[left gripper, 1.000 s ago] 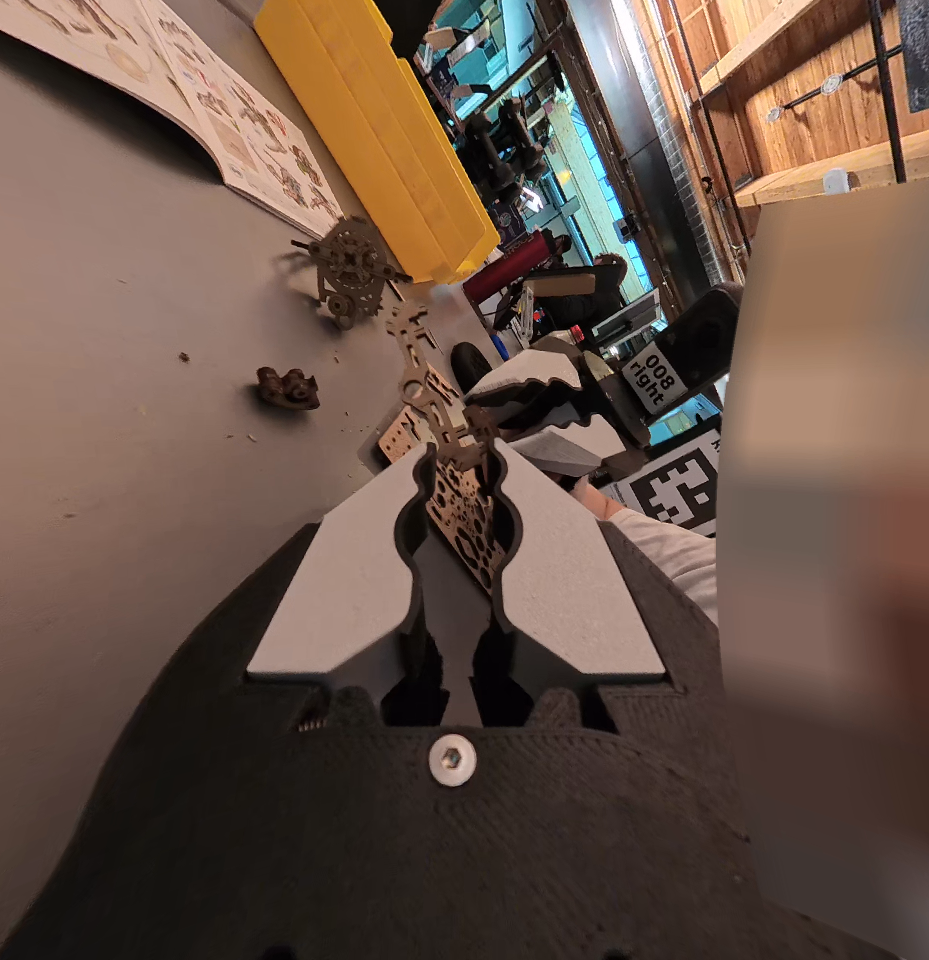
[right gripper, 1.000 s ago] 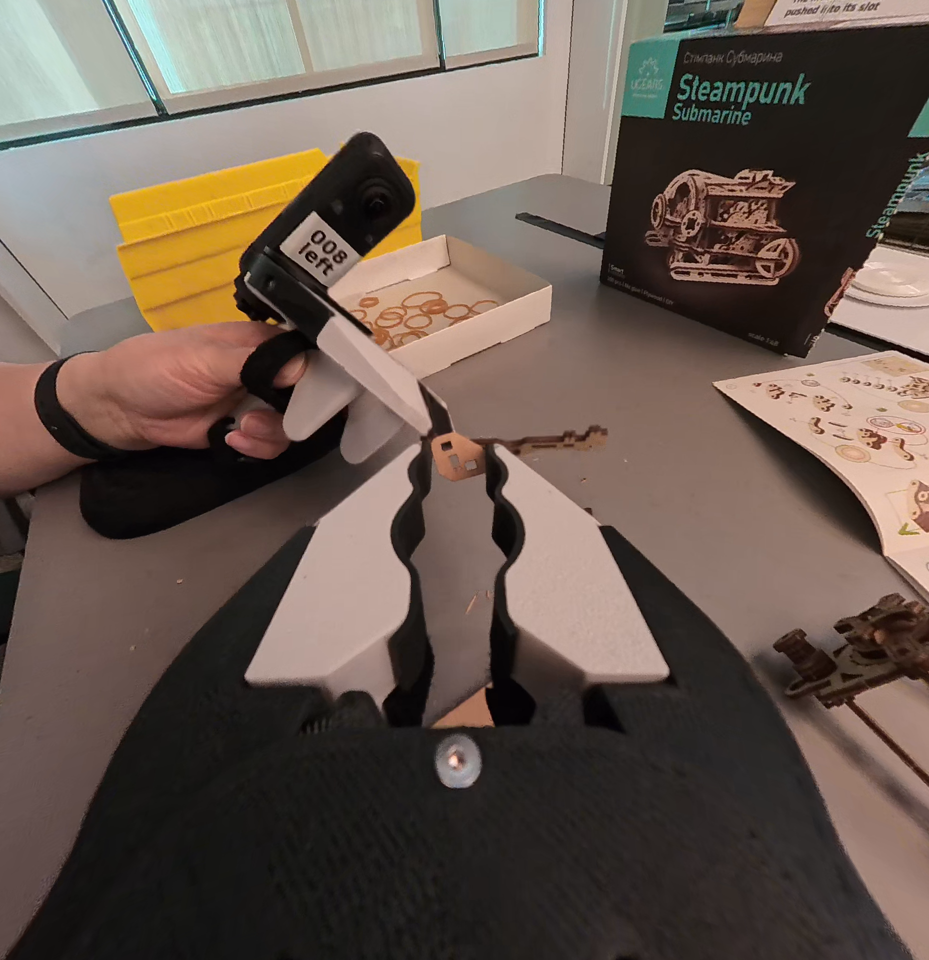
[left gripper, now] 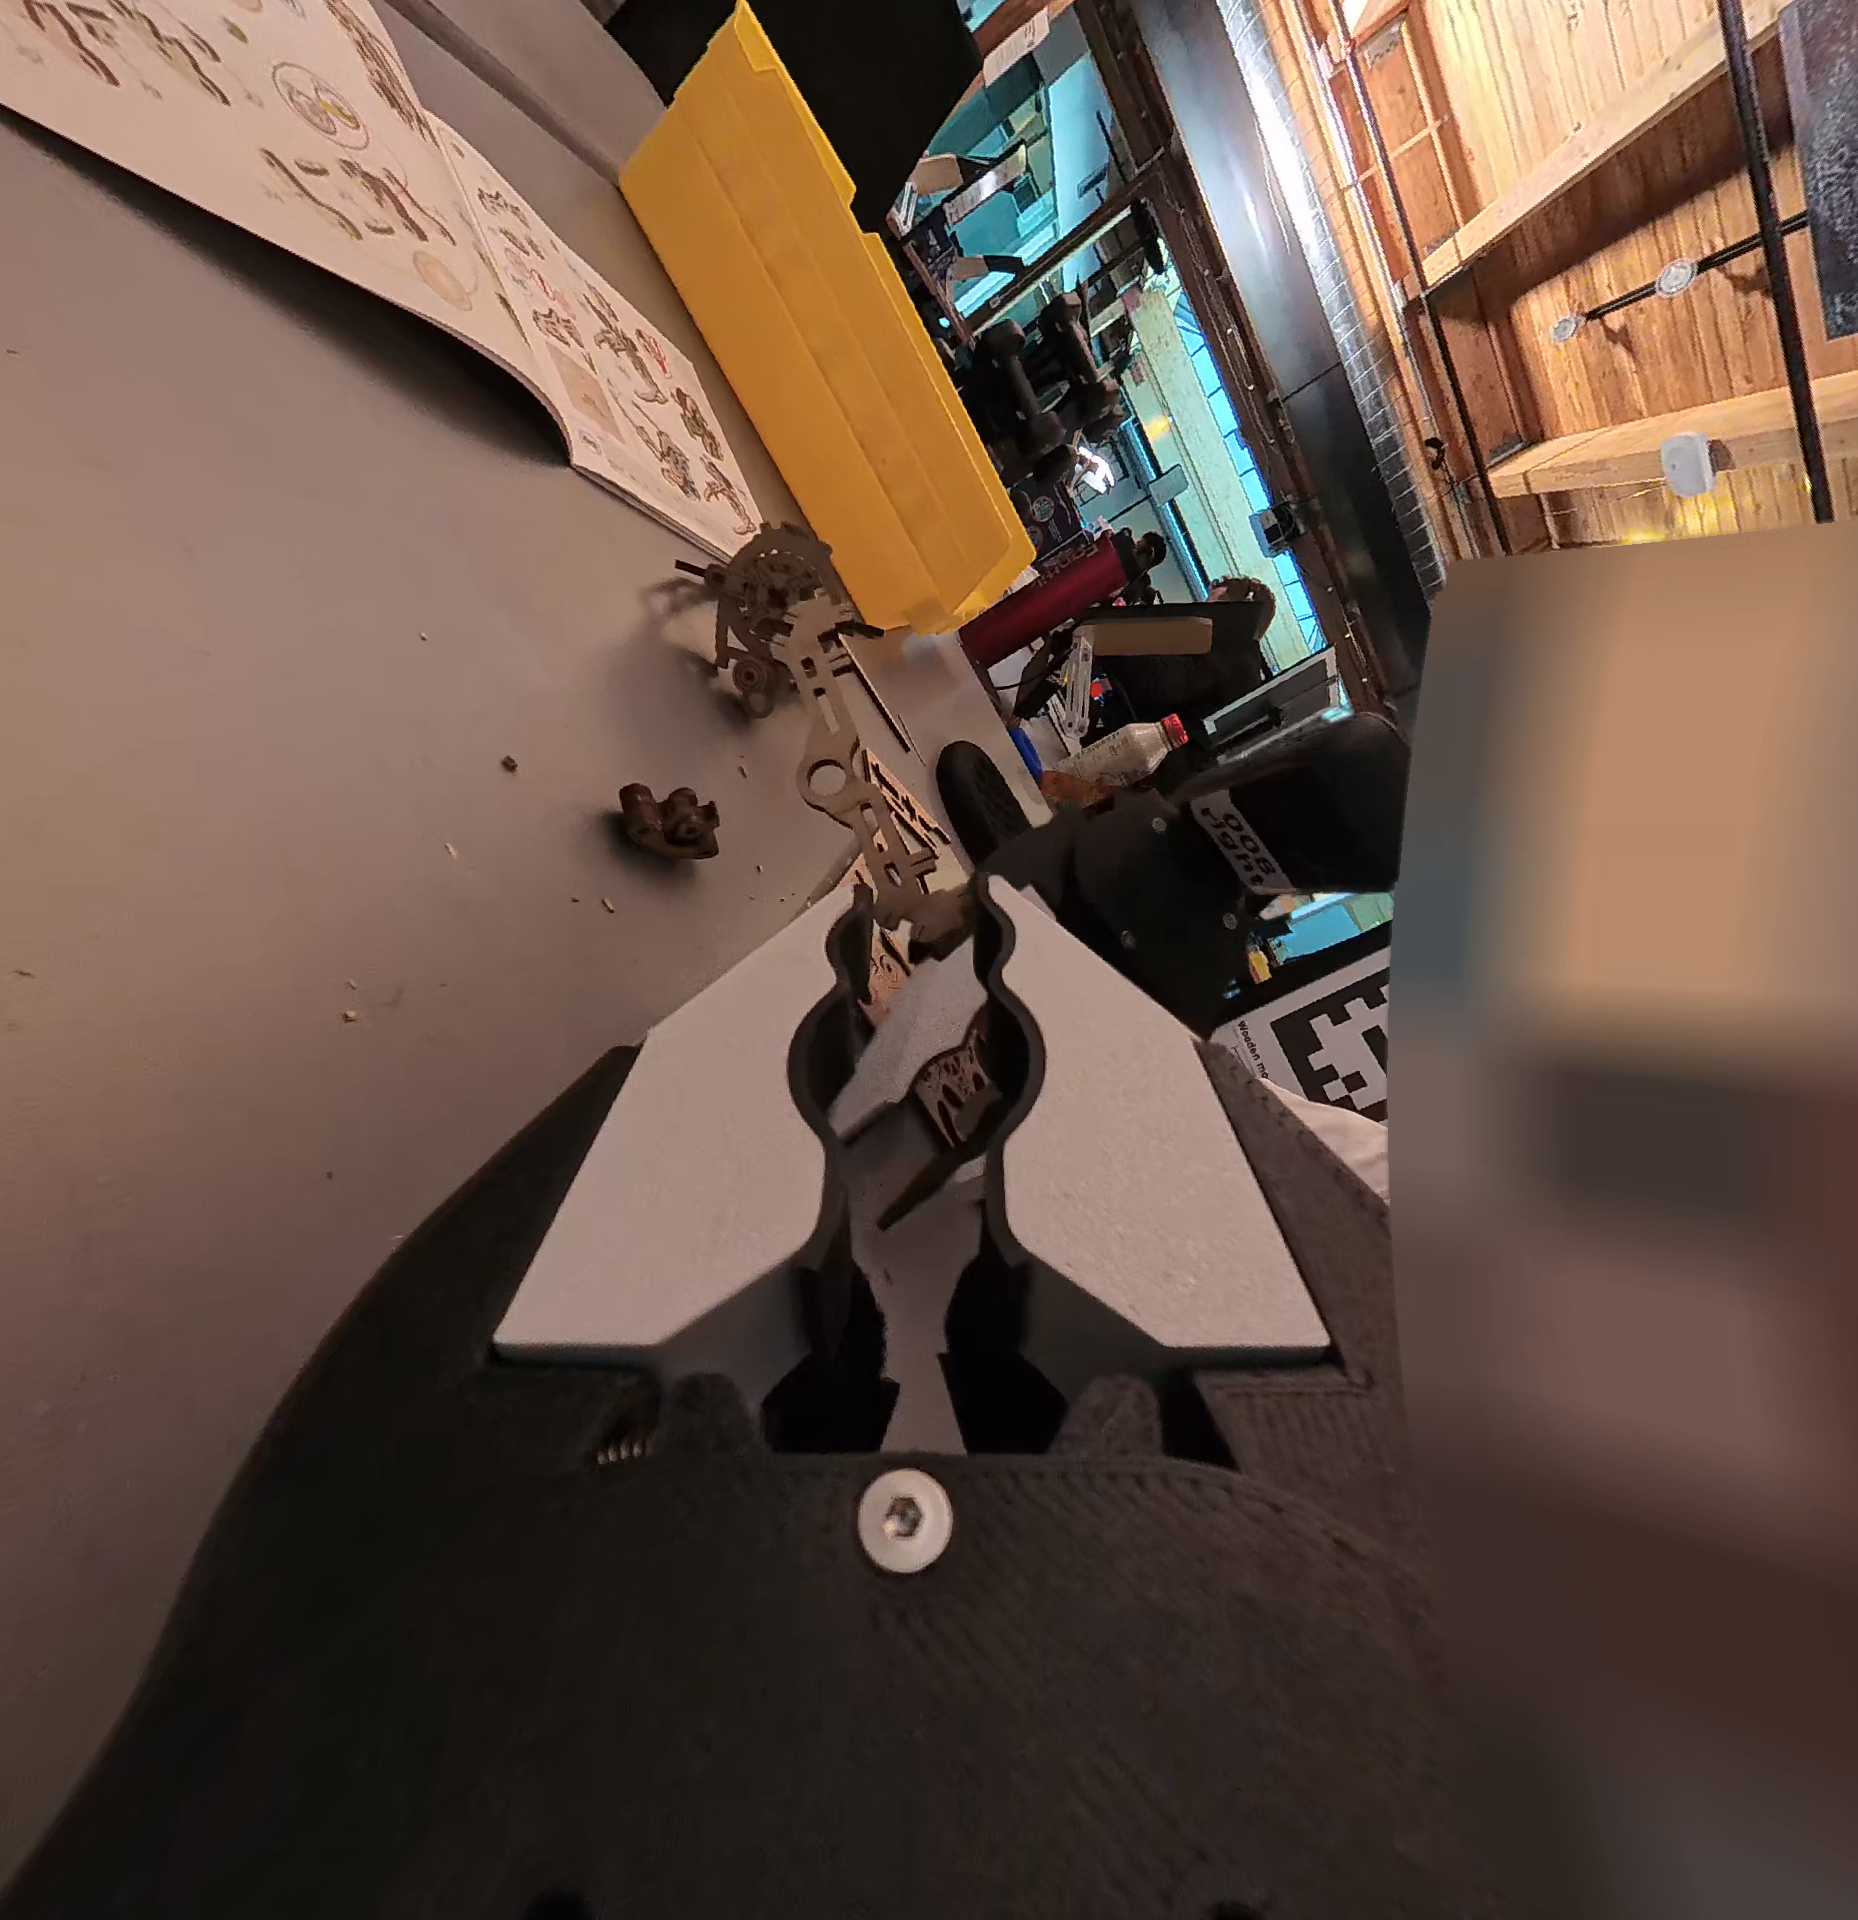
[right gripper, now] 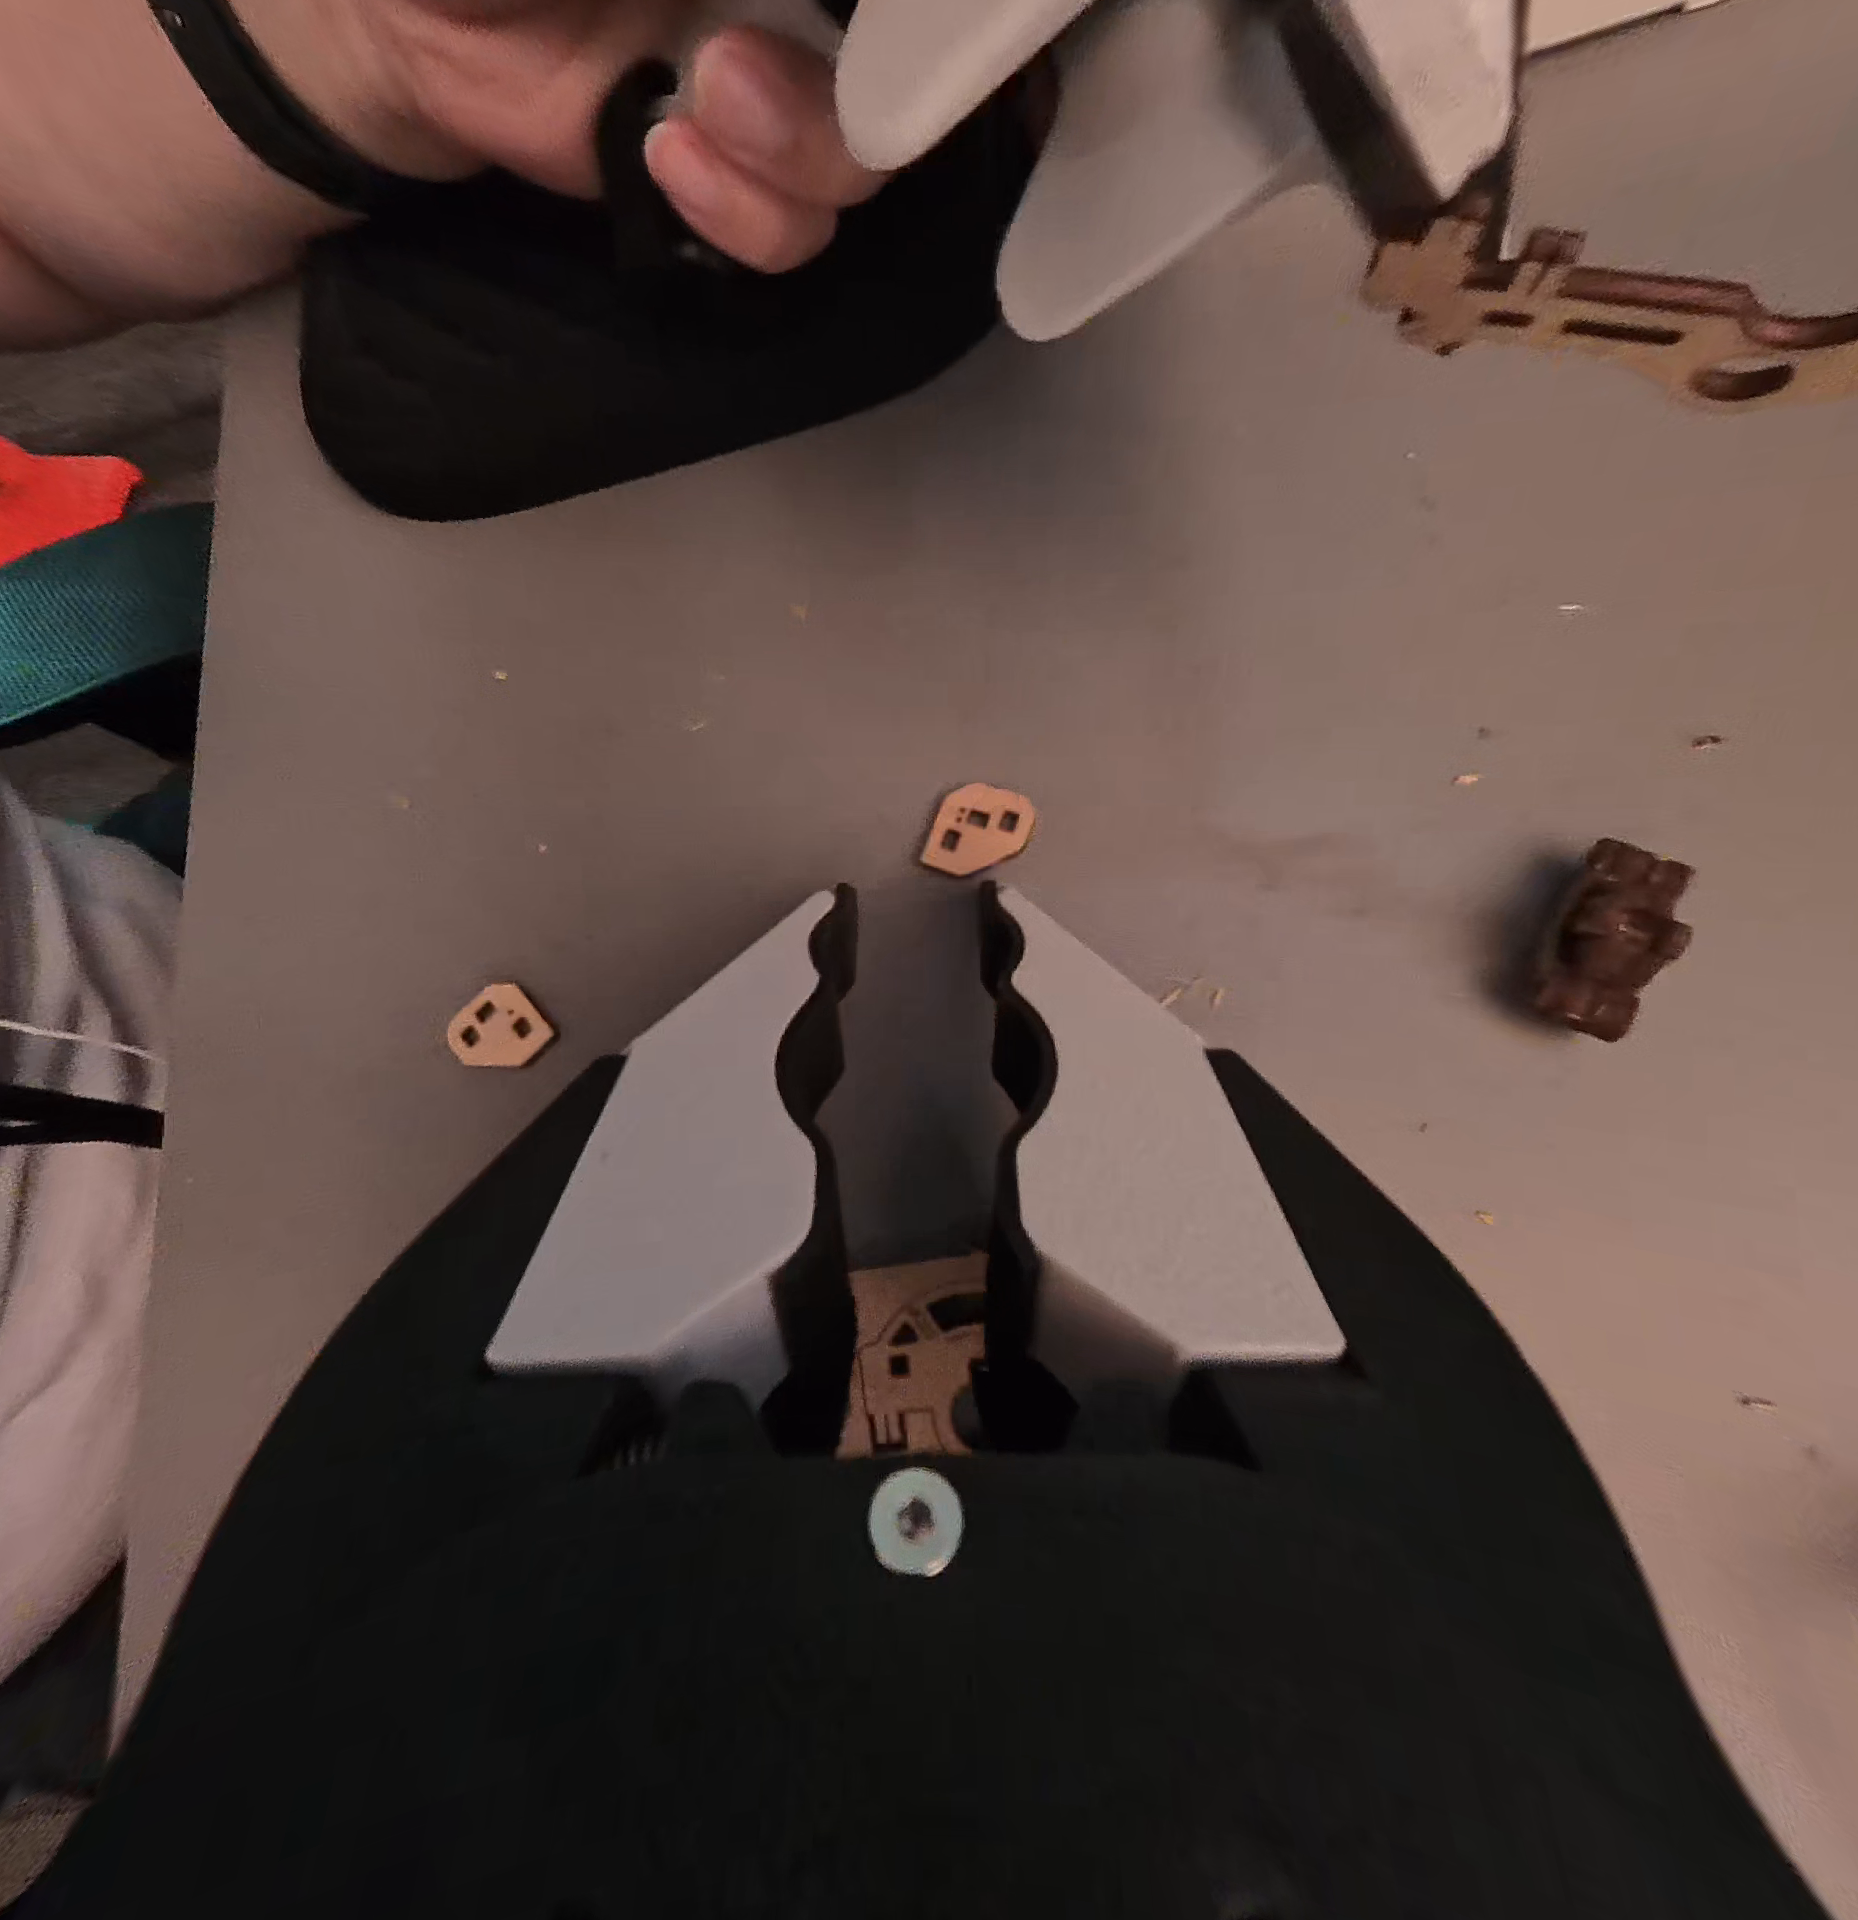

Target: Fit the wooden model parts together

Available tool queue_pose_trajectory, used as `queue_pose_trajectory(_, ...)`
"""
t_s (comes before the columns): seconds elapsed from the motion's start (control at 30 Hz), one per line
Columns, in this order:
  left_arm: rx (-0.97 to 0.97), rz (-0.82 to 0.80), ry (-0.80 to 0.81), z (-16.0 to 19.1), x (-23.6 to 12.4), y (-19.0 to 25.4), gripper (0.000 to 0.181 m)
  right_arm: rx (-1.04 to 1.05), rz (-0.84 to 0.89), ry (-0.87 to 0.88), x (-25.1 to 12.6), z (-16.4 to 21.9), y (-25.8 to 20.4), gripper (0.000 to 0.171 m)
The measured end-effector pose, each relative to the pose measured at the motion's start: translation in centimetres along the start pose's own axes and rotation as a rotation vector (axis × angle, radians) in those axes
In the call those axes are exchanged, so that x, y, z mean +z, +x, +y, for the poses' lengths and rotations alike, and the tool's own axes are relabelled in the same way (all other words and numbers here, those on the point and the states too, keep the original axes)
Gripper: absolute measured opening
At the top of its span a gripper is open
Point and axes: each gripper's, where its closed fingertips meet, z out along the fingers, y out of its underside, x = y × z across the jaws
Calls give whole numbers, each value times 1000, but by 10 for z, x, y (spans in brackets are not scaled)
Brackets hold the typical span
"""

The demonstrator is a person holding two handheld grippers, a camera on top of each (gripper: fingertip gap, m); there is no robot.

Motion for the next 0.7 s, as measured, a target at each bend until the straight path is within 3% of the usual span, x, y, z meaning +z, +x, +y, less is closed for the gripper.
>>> queue_pose_trajectory(0.17,-6,7,0,0,0,1,17,-140,77,63,-2,-8,9,22)
queue_pose_trajectory(0.37,-8,12,-5,1,0,3,17,138,61,57,0,-11,10,24)
queue_pose_trajectory(0.5,-6,12,-8,1,0,3,17,114,165,52,0,-13,12,25)
queue_pose_trajectory(0.6,-14,14,-15,2,1,2,17,140,150,57,9,-10,11,24)
queue_pose_trajectory(0.7,-8,8,-38,5,1,1,17,119,133,51,9,-9,11,13)
